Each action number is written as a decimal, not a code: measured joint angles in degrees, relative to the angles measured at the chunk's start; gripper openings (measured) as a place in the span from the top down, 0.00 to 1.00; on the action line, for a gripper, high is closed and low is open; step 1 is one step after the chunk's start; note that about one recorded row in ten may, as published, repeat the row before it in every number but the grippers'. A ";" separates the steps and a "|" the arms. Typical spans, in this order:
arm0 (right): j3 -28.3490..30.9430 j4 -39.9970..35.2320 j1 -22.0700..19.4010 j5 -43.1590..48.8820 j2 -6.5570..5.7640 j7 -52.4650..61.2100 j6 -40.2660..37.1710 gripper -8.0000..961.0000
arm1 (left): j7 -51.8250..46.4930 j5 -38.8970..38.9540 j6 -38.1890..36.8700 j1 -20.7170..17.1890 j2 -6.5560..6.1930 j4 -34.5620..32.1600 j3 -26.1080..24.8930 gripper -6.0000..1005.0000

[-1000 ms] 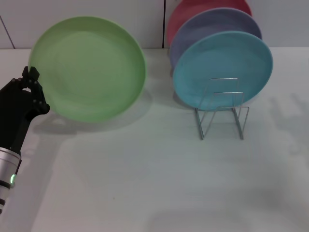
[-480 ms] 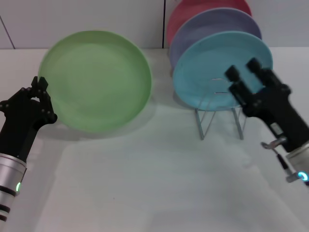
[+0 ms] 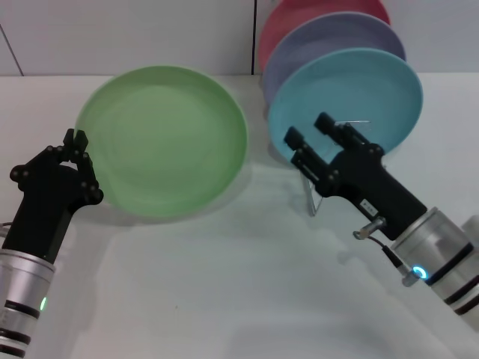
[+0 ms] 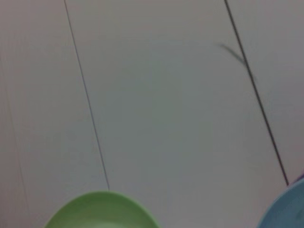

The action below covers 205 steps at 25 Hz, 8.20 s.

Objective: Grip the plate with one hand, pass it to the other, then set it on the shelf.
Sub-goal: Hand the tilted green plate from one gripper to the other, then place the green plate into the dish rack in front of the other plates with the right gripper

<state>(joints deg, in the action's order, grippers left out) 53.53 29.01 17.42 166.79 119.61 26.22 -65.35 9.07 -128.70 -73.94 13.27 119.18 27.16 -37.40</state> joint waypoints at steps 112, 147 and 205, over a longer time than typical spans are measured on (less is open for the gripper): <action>-2.94 3.32 17.42 -2.27 0.27 5.35 31.54 0.87 | 20.20 24.37 -3.20 1.18 0.00 7.58 13.85 0.96; -3.68 3.44 18.16 -3.07 0.26 5.33 32.42 0.95 | 19.58 24.11 -3.07 1.23 -0.01 6.94 13.86 0.96; -3.18 3.23 17.40 -5.93 0.26 1.48 28.78 0.97 | -14.52 23.05 -17.28 -0.67 -1.04 -2.80 11.98 0.33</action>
<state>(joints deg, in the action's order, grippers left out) 50.35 32.24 34.82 160.86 119.87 27.70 -36.57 -5.44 -105.65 -91.22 12.60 118.14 24.36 -25.43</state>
